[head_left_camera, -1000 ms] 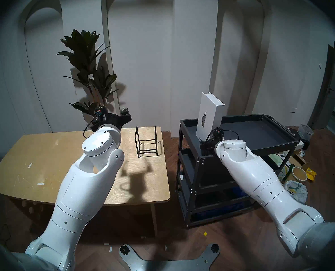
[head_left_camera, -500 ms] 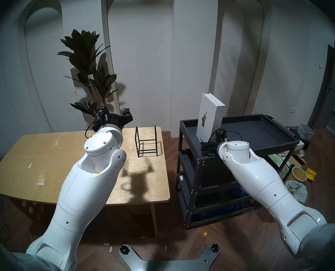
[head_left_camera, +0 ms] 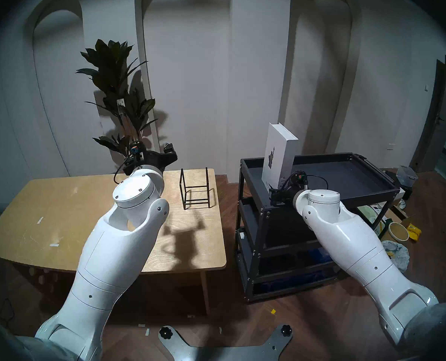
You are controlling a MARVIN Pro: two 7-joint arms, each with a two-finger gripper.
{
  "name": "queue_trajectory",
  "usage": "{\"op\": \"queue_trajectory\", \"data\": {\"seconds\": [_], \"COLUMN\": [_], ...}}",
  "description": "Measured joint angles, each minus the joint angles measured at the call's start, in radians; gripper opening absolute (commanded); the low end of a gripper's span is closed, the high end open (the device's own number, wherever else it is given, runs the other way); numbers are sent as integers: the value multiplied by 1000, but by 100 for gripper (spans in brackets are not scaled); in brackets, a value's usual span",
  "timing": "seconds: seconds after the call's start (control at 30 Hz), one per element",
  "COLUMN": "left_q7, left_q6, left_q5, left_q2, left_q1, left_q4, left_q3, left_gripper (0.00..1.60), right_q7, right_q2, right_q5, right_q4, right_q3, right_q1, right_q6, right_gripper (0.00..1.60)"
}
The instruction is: Transfer books between table and cart
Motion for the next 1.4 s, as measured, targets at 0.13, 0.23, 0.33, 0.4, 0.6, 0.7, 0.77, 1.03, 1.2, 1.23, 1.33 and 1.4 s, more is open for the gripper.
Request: {"op": "queue_trajectory", "data": {"seconds": [0.13, 0.23, 0.33, 0.4, 0.6, 0.7, 0.77, 1.03, 1.2, 1.23, 1.33, 1.4], "left_q7": [-1, -2, -3, -4, -13, -18, -22, -50, -72, -75, -90, -95], "left_q6": [0, 0, 0, 0, -1, -1, -1, -18, -46, -52, -74, -84], "left_q5": [0, 0, 0, 0, 0, 0, 0, 3, 13, 16, 26, 29], "left_q2": [-1, -1, -1, -2, -1, 0, 1, 19, 36, 40, 52, 56], "left_q1": [0, -1, -1, -1, -2, -3, -3, 5, 24, 29, 51, 60], "left_q4": [0, 1, 2, 2, 3, 4, 5, 3, -13, -17, -29, -32], "left_q3": [-1, -2, -3, -3, -3, -4, -4, -8, -10, -10, -11, -12], "left_gripper": [160, 160, 160, 160, 160, 160, 160, 160, 160, 160, 160, 160], "right_q7": [-6, -14, -20, -25, -40, -45, -51, -78, -91, -92, -93, -92], "right_q2": [9, 16, 23, 28, 48, 56, 62, 87, 104, 108, 121, 126], "right_q5": [5, 9, 13, 15, 25, 31, 36, 57, 61, 59, 51, 48], "right_q4": [-23, -52, -83, -105, -188, -222, -248, -353, -411, -421, -465, -481], "right_q3": [6, 14, 23, 31, 64, 78, 89, 139, 166, 170, 190, 198], "right_q1": [-19, -35, -47, -56, -85, -98, -109, -178, -229, -239, -281, -298], "right_q6": [-7, -15, -23, -30, -53, -61, -66, -93, -118, -129, -180, -199], "right_gripper": [160, 160, 160, 160, 160, 160, 160, 160, 160, 160, 160, 160]}}
